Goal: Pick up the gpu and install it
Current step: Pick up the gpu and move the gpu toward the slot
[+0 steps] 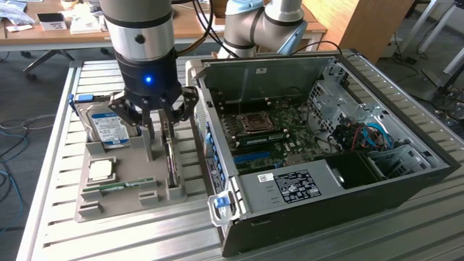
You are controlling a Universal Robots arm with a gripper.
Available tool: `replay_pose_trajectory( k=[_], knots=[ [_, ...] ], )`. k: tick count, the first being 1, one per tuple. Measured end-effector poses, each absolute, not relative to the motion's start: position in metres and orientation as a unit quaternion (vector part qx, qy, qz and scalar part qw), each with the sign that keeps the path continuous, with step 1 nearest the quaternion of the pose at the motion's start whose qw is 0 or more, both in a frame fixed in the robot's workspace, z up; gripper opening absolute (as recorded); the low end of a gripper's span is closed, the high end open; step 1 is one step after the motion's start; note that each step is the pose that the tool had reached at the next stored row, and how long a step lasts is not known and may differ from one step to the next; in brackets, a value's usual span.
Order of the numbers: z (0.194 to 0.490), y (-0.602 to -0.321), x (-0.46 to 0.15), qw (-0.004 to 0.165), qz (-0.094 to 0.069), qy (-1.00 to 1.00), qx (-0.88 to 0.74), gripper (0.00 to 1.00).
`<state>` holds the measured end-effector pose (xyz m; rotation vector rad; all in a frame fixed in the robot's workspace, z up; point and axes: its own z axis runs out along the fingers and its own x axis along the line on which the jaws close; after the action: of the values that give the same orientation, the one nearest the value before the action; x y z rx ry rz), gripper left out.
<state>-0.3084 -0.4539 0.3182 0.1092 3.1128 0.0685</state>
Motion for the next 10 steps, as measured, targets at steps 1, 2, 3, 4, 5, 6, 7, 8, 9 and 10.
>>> replay_pose_trajectory(
  k=[1,2,3,4,5,6,7,8,9,10],
  knots=[
    [0.3180,-0.4539,-0.3083,0.013,0.022,0.999,0.035,0.42],
    [0.3180,-0.4539,-0.3083,0.013,0.022,0.999,0.035,0.42],
    [0.3180,-0.4539,-0.3084,0.013,0.022,0.999,0.035,0.42],
    [0.3178,-0.4539,-0.3083,0.013,0.022,0.999,0.035,0.42],
    [0.3176,-0.4539,-0.3083,0.013,0.022,0.999,0.035,0.42],
    [0.3173,-0.4539,-0.3083,0.013,0.022,0.999,0.035,0.42],
    [0.3169,-0.4539,-0.3083,0.013,0.022,0.999,0.035,0.42],
    [0.3166,-0.4539,-0.3084,0.013,0.022,0.999,0.035,0.42],
    [0.3164,-0.4539,-0.3084,0.013,0.022,0.999,0.035,0.42],
    [0.3164,-0.4539,-0.3084,0.013,0.022,0.999,0.035,0.42]
  ],
)
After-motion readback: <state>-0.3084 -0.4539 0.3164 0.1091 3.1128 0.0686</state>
